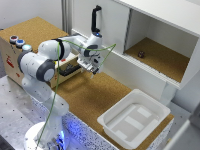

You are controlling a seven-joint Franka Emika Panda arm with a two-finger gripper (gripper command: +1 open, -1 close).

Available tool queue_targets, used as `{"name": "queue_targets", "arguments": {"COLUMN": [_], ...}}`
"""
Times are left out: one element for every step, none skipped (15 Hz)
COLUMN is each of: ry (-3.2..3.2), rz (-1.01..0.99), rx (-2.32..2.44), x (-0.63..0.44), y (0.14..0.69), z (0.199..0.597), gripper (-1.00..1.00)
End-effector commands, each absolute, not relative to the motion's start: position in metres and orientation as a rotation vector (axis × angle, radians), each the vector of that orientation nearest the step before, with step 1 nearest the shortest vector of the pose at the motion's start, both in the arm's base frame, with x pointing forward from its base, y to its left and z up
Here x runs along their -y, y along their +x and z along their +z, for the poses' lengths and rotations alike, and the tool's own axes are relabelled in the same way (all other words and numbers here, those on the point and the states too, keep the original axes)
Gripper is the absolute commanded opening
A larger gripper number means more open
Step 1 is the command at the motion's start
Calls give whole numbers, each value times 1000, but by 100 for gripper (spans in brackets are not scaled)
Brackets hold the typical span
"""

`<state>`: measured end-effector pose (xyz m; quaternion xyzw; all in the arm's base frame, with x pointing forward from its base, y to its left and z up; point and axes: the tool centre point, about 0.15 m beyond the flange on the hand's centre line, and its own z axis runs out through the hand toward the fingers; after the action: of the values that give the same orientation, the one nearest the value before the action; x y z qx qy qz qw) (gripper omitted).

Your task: Grasp the drawer handle and close it

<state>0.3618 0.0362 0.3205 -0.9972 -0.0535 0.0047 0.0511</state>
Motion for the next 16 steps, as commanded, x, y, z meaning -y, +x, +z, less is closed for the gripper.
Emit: {"name": "queue_targets", "arguments": {"ry": [-2938, -2932, -2946, -2941, -2942, -2948, -2949, -2955, -2962, -2974, -2978, -2990, -2998, -3005, -3004, -3013], "rz": [-137, -144, -143, -138, -134, -129, -109, -100, -82, -64, -52, -49, -38, -37, -24, -21], "rx": [259, 289, 300, 308, 307, 312, 331, 338, 346, 345, 327, 314, 310, 305, 306, 294], "x": [-20, -20, -20, -21, -22, -26, -31, -38, -47, -56, -63, -71, -84, -95, -107, -120], "y": [359, 359, 358, 359, 361, 364, 368, 373, 379, 381, 380, 377, 372, 367, 363, 361], "z": [303, 300, 298, 295, 293, 291, 291, 291, 293, 296, 298, 299, 299, 299, 299, 299], "gripper": [-100, -100, -100, -100, -100, -100, -100, -100, -100, -100, -100, -100, -100, -100, -100, -100]}}
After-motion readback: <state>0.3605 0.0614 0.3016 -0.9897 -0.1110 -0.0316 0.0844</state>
